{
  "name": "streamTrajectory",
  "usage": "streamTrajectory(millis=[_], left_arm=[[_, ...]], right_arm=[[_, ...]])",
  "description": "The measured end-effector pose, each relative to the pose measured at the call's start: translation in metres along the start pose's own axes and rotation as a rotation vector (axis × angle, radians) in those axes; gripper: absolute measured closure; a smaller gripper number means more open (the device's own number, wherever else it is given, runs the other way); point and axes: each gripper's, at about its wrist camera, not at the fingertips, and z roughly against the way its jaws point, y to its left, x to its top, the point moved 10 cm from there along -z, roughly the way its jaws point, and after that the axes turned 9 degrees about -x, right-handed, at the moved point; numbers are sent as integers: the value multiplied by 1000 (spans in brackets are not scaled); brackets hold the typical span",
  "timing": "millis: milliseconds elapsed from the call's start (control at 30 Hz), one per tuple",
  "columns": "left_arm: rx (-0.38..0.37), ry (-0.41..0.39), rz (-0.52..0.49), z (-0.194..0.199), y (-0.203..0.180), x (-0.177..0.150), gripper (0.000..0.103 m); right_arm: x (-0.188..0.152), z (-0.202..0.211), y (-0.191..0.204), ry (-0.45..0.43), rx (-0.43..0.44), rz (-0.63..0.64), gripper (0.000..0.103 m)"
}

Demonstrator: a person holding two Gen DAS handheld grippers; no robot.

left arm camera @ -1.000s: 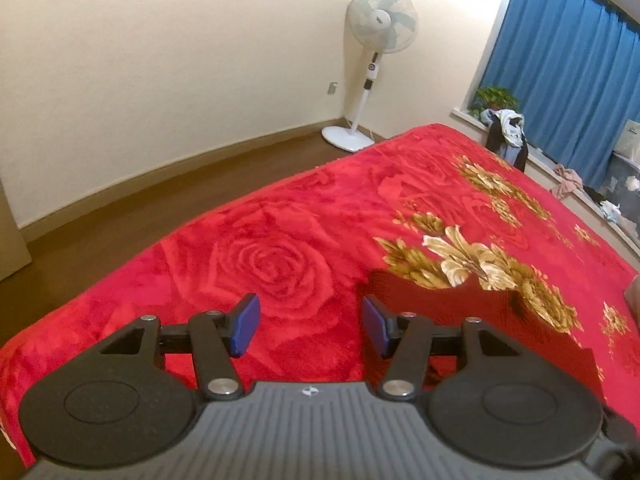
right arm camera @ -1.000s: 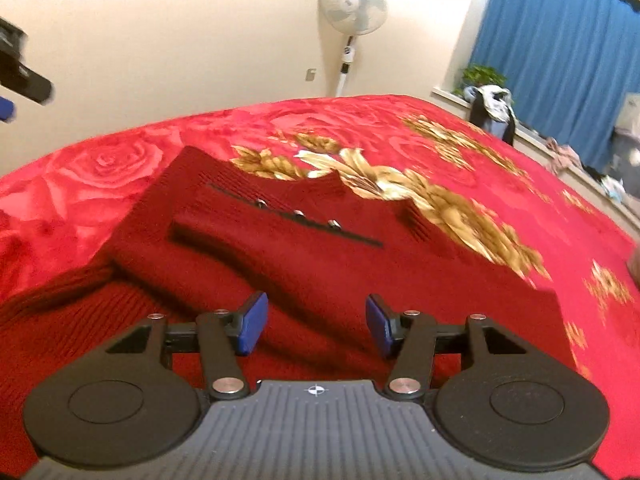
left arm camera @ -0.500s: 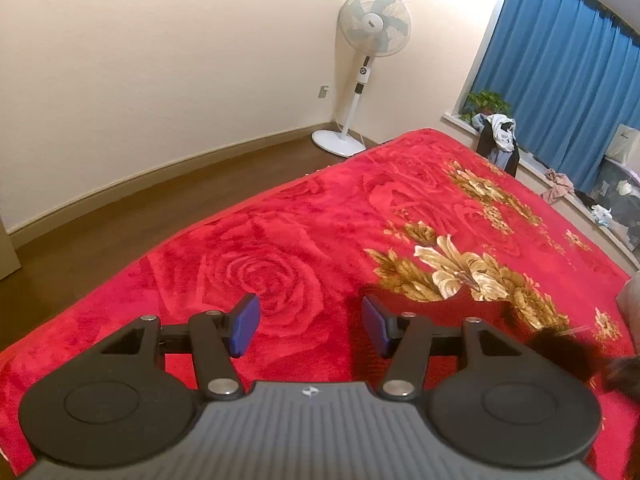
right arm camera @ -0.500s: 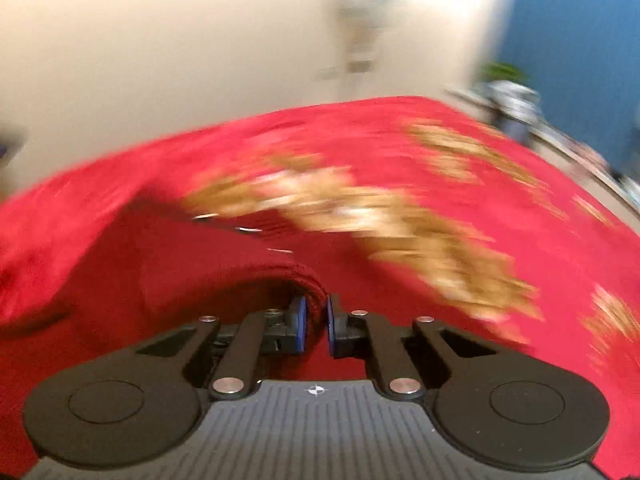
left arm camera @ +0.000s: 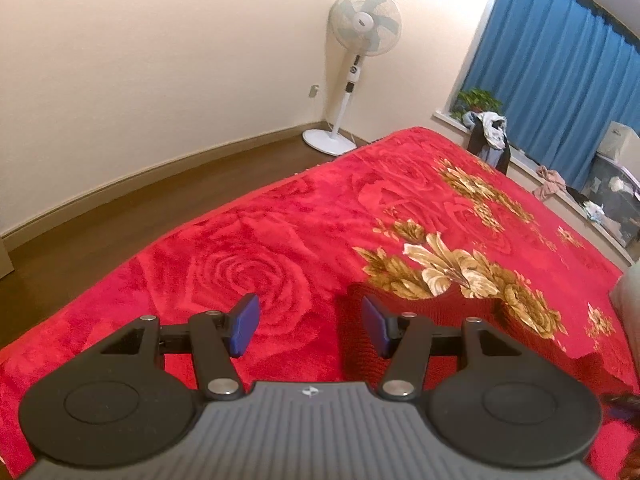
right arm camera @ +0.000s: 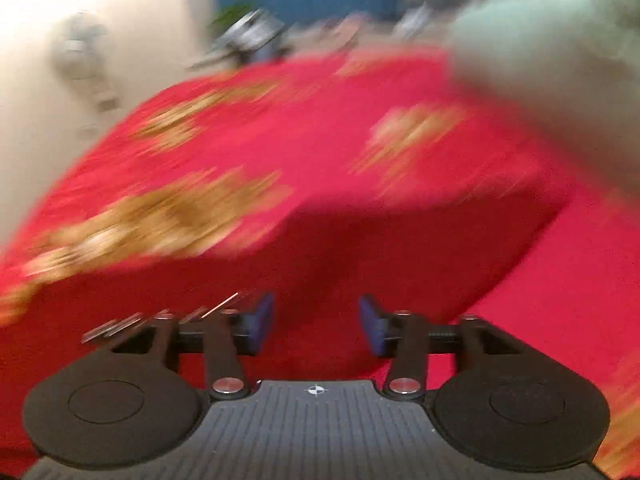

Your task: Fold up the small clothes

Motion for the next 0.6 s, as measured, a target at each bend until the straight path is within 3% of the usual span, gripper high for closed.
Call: streamTrajectory(millis=[67,167,200,267,400,433,467,500,567,600], left_arm=[[-3,3,-12,-1,-3,-2,41],[-2,6,-15,-1,-1,-3,41],[-2,5,-14,0,0,-2,41],[-2,1,-13,1,4,-1,41],[1,-3,5,4,15,1,41],[9,-8,14,6,20,2,41],[24,-20,25,8,25,5,41],[55,-47,47,14,35,9,41],[149,-144,99,32,57,22,41],[226,-227,116,49,71,31,41]], right_arm=[[-24,-18,12,108,31,-97,48],[-26,-22,21,62,-3,-208,46],[-26,-21,26,45,-12,-233,52],[-27,-15,35,22,-16,-250,89],[-17,16,88,-140,-139,-59,93],[-14,25,106,-170,-115,-22,93],[-18,39,135,-184,-37,12,93],[-27,55,174,-163,127,38,93],[-56,107,254,-2,636,46,93],[-68,143,284,30,839,87,93]])
